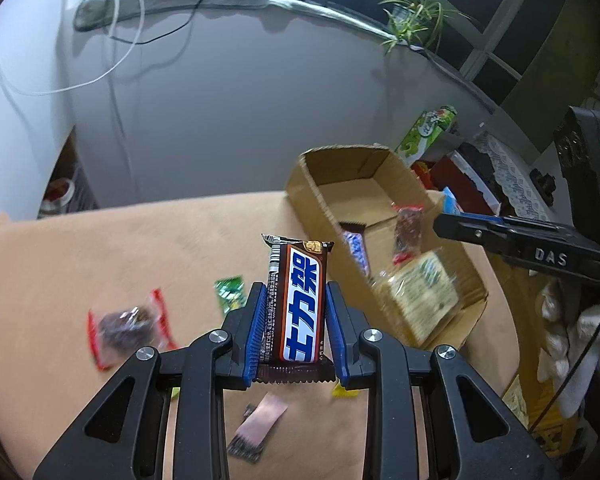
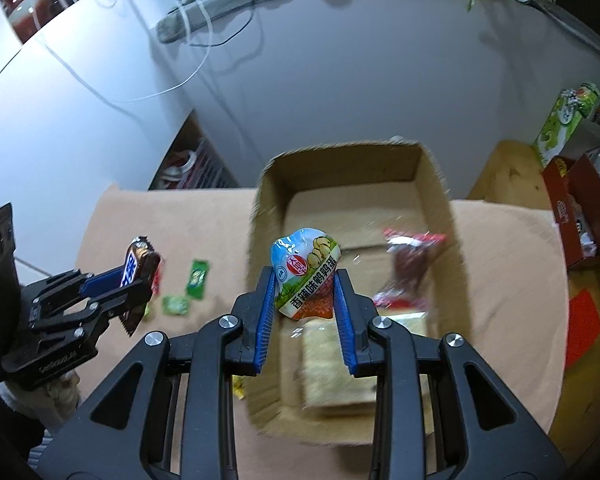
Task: Organize snacks
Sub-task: 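Carry the chocolate bar and jelly pouch over the cardboard box, then open the left gripper to drop the chocolate bar while the right drops the jelly pouch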
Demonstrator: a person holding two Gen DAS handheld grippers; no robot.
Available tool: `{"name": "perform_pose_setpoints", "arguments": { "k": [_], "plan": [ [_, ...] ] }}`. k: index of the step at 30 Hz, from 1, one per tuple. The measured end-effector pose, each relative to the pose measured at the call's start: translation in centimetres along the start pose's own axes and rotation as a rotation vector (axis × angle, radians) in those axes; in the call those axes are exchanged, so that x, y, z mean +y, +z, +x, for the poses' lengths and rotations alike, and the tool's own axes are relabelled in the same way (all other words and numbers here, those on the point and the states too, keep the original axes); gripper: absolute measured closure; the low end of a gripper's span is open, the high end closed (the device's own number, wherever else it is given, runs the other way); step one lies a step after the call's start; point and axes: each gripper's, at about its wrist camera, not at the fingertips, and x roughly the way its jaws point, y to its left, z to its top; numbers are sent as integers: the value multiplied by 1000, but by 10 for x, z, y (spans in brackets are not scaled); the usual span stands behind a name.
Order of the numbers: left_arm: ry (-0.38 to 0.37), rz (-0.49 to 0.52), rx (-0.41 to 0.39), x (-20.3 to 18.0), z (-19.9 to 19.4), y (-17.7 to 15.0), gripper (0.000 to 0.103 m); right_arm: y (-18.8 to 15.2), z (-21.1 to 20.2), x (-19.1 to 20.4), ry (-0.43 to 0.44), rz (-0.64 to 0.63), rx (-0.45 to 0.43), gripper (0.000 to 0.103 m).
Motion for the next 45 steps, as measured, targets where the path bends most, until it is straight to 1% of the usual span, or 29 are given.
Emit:
{"name": "perform_pose_setpoints", "arguments": {
  "k": [9, 18, 24, 34, 35, 36, 38, 40, 41, 45],
  "plan": [
    [-22, 47, 3, -28, 21, 25, 75, 31, 16, -23, -54, -2, -5, 74],
    [-36, 59, 10, -50, 41, 42, 75, 55, 33, -37, -53, 25, 3, 74],
    [-31, 73, 26, -60, 56, 48, 75, 63, 47, -44, -49, 33, 25, 73],
    [-38, 103, 61, -70, 72, 47, 75, 63, 62, -55, -52, 46, 54, 72],
    [-37, 106, 62, -71, 72, 48, 75, 63, 62, -56, -52, 45, 54, 69],
    [-39, 110, 64, -72, 73, 47, 75, 63, 62, -56, -57, 45, 54, 61],
    [-47, 117, 69, -75, 75, 48, 75, 63, 61, -56, -61, 46, 47, 52],
    [-46, 121, 80, -77, 76, 48, 72, 63, 60, -57, -64, 47, 45, 51],
    [-41, 121, 82, -78, 76, 48, 68, 63, 59, -57, -66, 47, 45, 51],
    [-44, 113, 75, -76, 74, 49, 68, 63, 56, -56, -68, 46, 41, 51]
  ]
}}
